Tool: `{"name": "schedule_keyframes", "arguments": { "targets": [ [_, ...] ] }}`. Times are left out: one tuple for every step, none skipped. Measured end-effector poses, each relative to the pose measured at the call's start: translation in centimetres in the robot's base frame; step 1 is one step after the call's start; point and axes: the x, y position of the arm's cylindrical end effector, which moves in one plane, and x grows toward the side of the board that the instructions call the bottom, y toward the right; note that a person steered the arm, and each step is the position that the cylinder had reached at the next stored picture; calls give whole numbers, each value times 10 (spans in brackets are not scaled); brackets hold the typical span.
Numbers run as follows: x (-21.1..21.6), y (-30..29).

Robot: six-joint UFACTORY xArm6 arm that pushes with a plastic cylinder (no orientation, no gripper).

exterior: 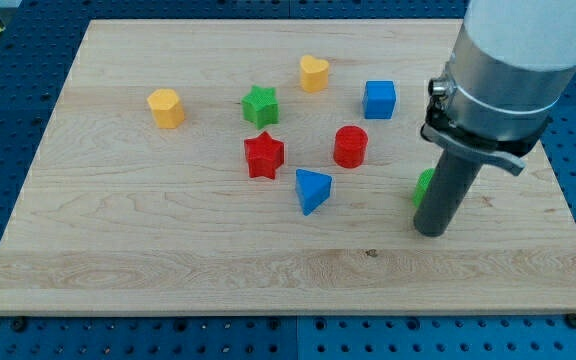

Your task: Place your arm diagonal to the green star

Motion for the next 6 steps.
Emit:
{"name": "schedule_keyframes", "arguments": {
  "targets": [
    [33, -48],
    [57, -125],
    [46, -211],
    [1, -274],
    [-67, -296],
    [-135, -296]
  ]
}}
